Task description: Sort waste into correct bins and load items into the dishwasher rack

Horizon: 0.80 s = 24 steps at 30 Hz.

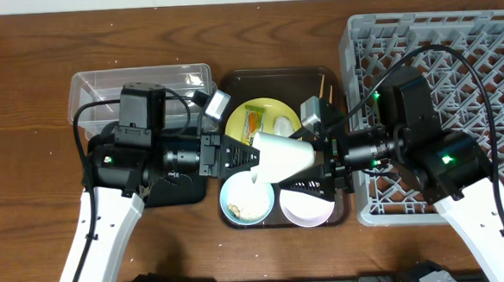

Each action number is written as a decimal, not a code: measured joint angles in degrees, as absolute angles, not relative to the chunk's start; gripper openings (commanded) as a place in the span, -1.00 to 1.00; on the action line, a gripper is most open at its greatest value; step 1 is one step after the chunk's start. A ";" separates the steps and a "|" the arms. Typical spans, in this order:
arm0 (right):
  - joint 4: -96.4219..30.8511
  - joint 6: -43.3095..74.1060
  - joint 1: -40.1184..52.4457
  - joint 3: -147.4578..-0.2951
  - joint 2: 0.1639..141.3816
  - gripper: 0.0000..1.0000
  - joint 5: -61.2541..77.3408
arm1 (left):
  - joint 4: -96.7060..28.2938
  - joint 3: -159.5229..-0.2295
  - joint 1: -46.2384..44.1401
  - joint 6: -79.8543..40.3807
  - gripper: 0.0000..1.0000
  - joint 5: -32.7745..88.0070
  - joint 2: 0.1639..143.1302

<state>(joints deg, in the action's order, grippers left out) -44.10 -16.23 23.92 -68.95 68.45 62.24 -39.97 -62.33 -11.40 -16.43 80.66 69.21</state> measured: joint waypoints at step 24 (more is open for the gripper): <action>-71.31 13.45 -5.54 -69.14 61.63 -0.14 10.66 | -50.61 -62.33 -11.33 -16.03 0.31 62.17 69.21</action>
